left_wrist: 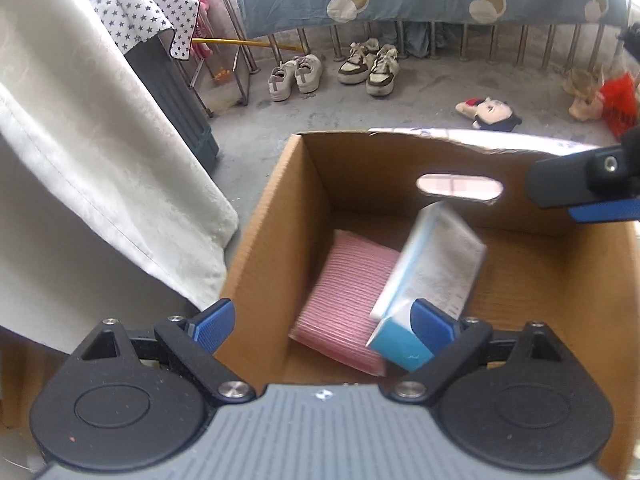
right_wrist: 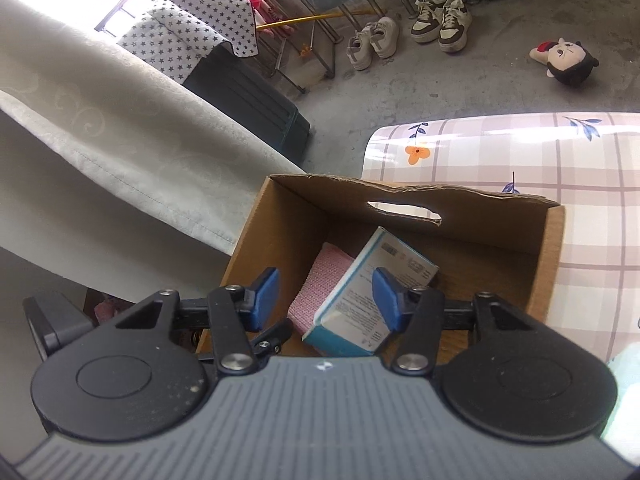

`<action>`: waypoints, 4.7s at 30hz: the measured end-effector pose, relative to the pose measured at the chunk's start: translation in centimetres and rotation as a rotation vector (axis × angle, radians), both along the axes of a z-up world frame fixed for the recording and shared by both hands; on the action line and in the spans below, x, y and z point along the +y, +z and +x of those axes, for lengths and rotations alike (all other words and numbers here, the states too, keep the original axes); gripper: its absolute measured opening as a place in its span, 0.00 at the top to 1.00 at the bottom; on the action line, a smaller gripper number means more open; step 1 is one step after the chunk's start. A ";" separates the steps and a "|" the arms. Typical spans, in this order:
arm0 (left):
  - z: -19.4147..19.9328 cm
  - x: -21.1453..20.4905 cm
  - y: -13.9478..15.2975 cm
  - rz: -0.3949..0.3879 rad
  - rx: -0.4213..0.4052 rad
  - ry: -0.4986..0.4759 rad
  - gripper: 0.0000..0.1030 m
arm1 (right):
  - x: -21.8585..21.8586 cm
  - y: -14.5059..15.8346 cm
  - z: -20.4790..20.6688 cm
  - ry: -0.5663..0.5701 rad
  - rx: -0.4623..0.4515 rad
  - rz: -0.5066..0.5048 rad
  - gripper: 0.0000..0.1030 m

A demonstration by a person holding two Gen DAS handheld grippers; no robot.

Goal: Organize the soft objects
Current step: 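Lower sponge into cardboard box and open left gripper while right gripper releases medicine box inside, then withdraw both grippers from cardboard box back toward the bed items, then grasp pink plush bunny with left gripper, then lift pink plush bunny off the bed with left gripper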

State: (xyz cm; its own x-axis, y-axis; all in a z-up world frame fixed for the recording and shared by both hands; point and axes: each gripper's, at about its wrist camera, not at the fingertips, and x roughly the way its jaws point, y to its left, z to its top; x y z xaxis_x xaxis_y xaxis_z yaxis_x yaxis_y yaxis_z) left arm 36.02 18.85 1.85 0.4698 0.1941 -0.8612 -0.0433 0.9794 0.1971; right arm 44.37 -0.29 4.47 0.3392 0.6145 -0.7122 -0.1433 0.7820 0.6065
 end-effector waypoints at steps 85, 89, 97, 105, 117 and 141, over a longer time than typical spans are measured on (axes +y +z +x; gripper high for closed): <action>-10.8 -39.6 -2.4 -0.324 -0.123 -0.306 0.84 | -47.2 -9.2 -24.5 -0.181 -0.147 0.311 0.24; -11.7 -39.5 -0.6 -0.350 -0.162 -0.311 0.85 | -47.5 -10.1 -24.5 -0.193 -0.133 0.322 0.24; -15.4 -38.5 3.3 -0.559 -0.194 -0.348 0.86 | -48.5 -9.5 -25.8 -0.220 -0.153 0.330 0.24; -21.6 -37.7 3.1 -0.774 -0.117 -0.419 0.86 | -52.1 -8.3 -30.2 -0.317 -0.175 0.333 0.24; -24.9 -34.4 -5.2 -0.732 0.000 -0.285 0.84 | -52.3 -10.6 -35.7 -0.366 -0.080 0.329 0.23; -28.9 -33.0 -3.1 -0.502 -0.104 -0.428 0.24 | -43.2 -8.9 -33.2 -0.188 -0.017 0.321 0.23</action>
